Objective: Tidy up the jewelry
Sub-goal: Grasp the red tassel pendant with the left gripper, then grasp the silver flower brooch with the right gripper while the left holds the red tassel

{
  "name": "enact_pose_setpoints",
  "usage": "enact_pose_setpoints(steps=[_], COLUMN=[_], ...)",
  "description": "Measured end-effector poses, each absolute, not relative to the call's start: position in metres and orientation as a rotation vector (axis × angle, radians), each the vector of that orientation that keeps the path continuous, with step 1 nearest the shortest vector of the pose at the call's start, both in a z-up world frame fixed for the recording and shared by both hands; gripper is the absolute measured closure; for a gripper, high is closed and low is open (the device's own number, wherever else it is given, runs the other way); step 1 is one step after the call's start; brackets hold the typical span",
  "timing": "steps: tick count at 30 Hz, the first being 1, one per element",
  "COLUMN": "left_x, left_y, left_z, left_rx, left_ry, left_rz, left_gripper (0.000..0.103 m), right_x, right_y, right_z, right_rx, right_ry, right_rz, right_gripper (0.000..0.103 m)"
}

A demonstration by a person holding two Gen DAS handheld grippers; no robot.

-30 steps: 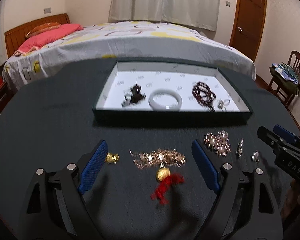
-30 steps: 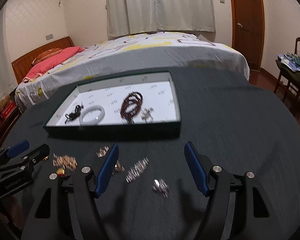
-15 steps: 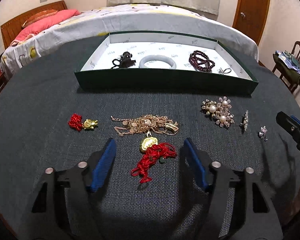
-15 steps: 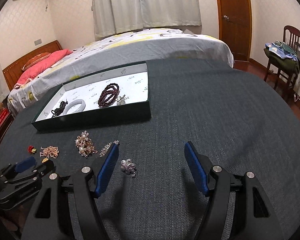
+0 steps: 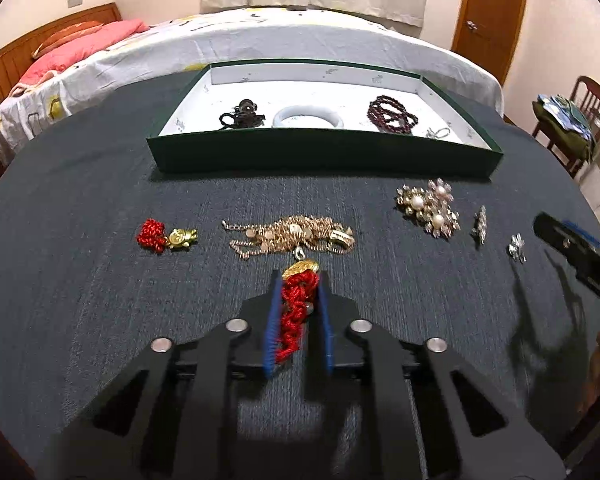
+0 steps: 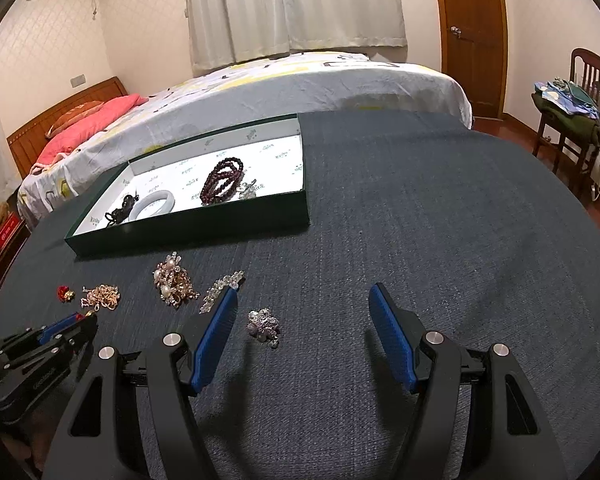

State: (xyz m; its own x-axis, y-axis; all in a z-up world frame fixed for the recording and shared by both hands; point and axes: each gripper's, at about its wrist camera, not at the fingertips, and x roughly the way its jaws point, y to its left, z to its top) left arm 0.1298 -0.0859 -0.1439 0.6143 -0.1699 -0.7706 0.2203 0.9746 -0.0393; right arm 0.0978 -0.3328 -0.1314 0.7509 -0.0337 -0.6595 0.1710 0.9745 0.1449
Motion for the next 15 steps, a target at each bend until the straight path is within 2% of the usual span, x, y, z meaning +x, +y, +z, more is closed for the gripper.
enact_pose_setpoints(steps=[15], left_x=[0.12], left_y=[-0.056], left_z=[-0.13], left_rx=[0.041], left_ry=[0.839], left_rz=[-0.188], left_gripper=[0.09], right_x=[0.102], right_y=[-0.317], right_z=[-0.132], right_rx=[0.181], right_ry=[0.726], right_rz=[-0.088], right_gripper=[0.037])
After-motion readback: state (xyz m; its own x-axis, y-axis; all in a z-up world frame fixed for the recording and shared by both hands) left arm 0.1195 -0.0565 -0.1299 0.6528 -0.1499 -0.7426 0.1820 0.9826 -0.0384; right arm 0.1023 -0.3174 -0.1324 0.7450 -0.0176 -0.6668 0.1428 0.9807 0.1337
